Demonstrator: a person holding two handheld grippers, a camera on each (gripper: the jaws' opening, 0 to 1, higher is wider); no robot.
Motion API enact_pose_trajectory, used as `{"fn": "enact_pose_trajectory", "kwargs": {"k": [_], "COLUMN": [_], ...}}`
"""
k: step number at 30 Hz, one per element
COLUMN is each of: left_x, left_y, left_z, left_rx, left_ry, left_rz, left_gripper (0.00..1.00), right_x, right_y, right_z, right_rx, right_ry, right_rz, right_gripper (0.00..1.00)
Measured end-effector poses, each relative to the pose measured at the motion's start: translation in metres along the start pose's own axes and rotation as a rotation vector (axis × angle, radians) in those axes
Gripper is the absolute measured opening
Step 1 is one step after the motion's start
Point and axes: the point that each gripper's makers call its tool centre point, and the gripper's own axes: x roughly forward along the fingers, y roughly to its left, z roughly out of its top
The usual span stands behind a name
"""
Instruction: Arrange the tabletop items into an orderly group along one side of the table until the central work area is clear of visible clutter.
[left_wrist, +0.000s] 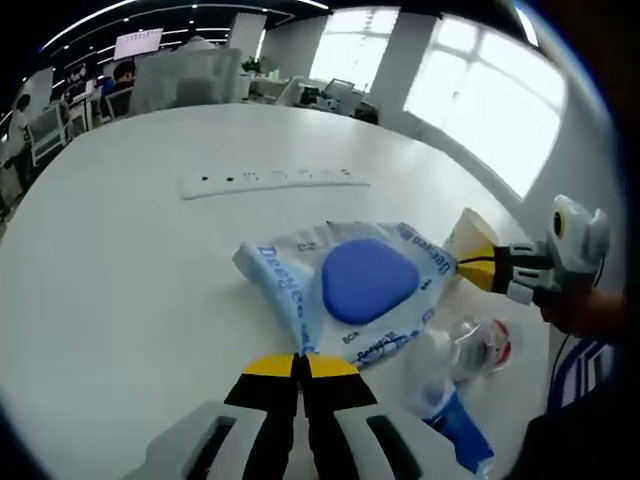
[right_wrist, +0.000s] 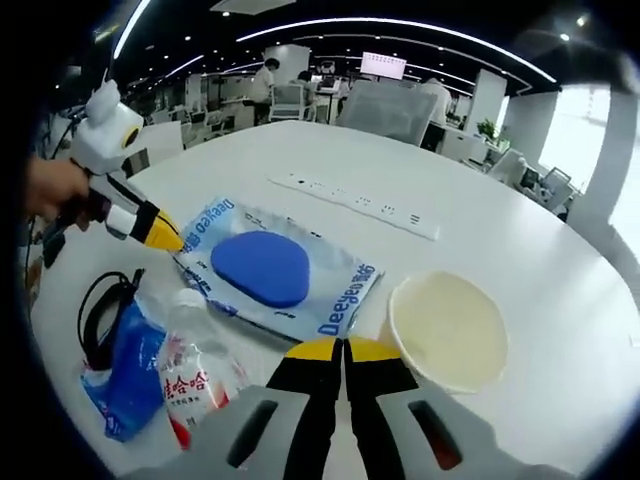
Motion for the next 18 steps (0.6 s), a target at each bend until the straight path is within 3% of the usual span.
{"fn": "enact_pose_trajectory", "kwargs": {"k": [10, 18], "left_x": [0.001, -0.002], "left_y": [-0.005, -0.005], "left_z": [-0.001, 0.001], "left_rx": [0.005, 0.047], "left_ry": [-0.003, -0.038], "left_rz": [-0.018, -0.011], "left_gripper": [0.03, 0.08], "right_x": [-0.001, -0.011], "right_y": [-0.007, -0.002], "right_z": [-0.018, -0.017], "right_rx": [0.019, 0.033], "right_ry": [0.039, 0.029], "right_rz": [-0.023, 0.002], "right_gripper": [0.00, 0.00]}}
